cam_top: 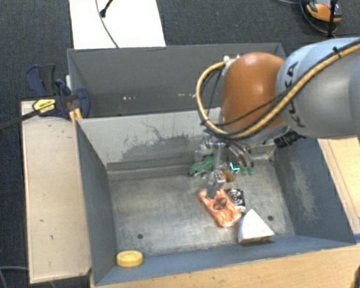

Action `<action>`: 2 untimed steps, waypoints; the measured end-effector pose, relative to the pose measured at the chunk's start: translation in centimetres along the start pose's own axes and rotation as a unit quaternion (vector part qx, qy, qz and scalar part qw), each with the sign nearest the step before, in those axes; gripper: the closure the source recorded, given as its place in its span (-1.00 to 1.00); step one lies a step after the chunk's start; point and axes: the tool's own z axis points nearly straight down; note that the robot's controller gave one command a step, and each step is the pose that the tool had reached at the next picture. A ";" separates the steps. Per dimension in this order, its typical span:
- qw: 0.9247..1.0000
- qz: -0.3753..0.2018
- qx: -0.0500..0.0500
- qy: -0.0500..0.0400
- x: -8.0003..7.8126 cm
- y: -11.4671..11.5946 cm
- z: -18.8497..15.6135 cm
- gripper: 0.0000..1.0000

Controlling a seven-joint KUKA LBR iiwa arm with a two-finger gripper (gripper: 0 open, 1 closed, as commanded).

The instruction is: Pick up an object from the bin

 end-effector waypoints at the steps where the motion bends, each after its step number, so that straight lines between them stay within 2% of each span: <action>1: 1.000 0.001 0.000 -0.004 -0.2 0.0 -0.4 -1.00; 2: 0.999 0.051 -0.001 -0.005 5.3 -6.5 6.5 -1.00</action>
Offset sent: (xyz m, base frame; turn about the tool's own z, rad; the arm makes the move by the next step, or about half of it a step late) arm -0.0594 -0.0736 -0.0735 0.1125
